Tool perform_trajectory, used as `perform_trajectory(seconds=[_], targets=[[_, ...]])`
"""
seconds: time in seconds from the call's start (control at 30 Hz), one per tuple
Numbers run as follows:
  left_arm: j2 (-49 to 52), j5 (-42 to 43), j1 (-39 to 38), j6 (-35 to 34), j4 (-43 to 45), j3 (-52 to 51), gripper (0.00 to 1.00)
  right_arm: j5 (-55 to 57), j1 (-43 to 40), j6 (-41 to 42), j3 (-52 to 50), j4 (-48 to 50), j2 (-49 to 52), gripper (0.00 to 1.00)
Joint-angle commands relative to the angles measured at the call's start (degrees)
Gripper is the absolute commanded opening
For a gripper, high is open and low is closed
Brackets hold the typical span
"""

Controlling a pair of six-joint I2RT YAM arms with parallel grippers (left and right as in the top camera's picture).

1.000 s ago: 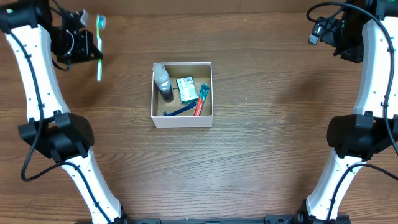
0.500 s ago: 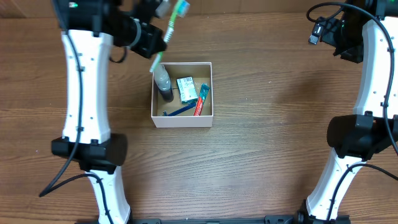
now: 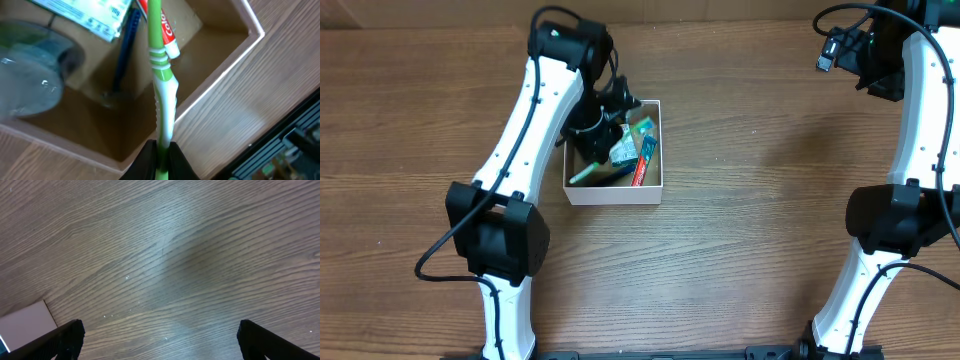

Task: Pack container
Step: 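Carry the toothbrush into the box and release it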

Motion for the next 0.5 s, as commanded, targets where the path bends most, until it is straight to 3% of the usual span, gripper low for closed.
perform_trajectory(seconds=[0.0, 0.1, 0.23, 0.3, 0.33, 0.4, 0.47], targets=[[-0.98, 1.86, -0.26, 8.20, 1.31, -4.48, 0.14, -0.31, 0.00, -0.46, 0.07, 0.11, -1.77, 1.00], [-0.96, 2.69, -0.26, 11.78, 2.95, -6.80, 0.18, -0.31, 0.00, -0.46, 0.07, 0.11, -1.77, 1.00], [-0.96, 2.67, -0.20, 15.58, 5.84, -8.92, 0.08, -0.31, -0.02, -0.46, 0.07, 0.11, -1.77, 1.00], [-0.96, 2.69, -0.13, 15.50, 6.67, -9.01, 0.09, -0.31, 0.00, -0.46, 0.07, 0.11, -1.77, 1.00], [-0.96, 2.69, -0.13, 15.47, 6.93, -9.01, 0.15, -0.31, 0.00, -0.46, 0.07, 0.11, -1.77, 1.00], [-0.96, 2.75, -0.13, 14.12, 7.10, -8.96, 0.42, -0.31, 0.00, -0.46, 0.07, 0.11, -1.77, 1.00], [-0.98, 4.37, -0.17, 13.11, 6.86, -8.66, 0.45, -0.31, 0.00, -0.46, 0.07, 0.11, -1.77, 1.00]])
